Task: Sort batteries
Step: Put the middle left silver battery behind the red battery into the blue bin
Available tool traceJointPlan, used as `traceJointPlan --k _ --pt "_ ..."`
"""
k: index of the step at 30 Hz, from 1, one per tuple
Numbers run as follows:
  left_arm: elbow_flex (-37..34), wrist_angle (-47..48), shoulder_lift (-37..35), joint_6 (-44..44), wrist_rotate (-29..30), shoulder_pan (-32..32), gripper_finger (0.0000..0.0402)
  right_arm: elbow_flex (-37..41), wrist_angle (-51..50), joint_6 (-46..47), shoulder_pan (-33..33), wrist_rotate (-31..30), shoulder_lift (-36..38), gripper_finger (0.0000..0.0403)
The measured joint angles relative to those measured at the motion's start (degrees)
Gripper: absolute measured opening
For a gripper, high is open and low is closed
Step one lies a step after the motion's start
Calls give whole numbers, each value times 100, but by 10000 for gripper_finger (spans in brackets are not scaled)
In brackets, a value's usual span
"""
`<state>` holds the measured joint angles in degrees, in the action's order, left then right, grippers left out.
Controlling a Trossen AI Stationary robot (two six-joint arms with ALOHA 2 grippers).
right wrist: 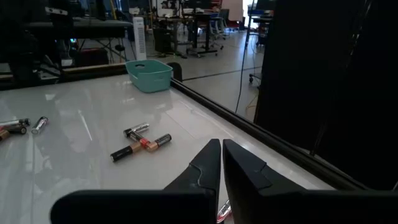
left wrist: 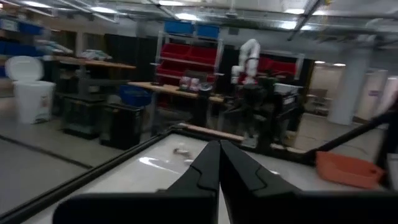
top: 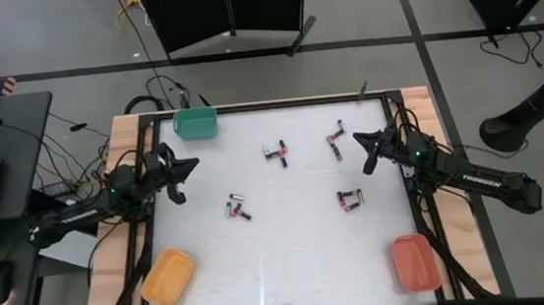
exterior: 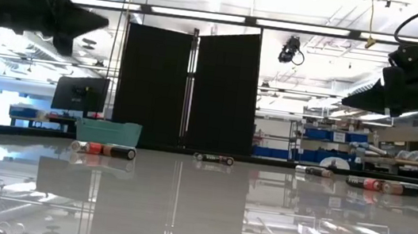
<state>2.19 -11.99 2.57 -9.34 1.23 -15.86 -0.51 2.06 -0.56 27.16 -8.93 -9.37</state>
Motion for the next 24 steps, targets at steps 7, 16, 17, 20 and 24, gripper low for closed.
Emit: traceJointPlan --k 7,16,17,20,24 --pt "423 -799 579 16 -381 0 16 -1 -1 0 -2 0 0 30" --pt "1256 -823 2013 -178 -1148 4 16 0 0 -2 -2 0 0 30" --pt "1441 -615 2238 -180 -1139 2 16 0 0 -1 -1 1 0 30" --pt "2007 0 2948 -136 -1132 2 16 0 0 -1 -1 1 0 30" --pt "2827 1169 3876 293 -1119 2 16 0 -2 0 0 2 0 30"
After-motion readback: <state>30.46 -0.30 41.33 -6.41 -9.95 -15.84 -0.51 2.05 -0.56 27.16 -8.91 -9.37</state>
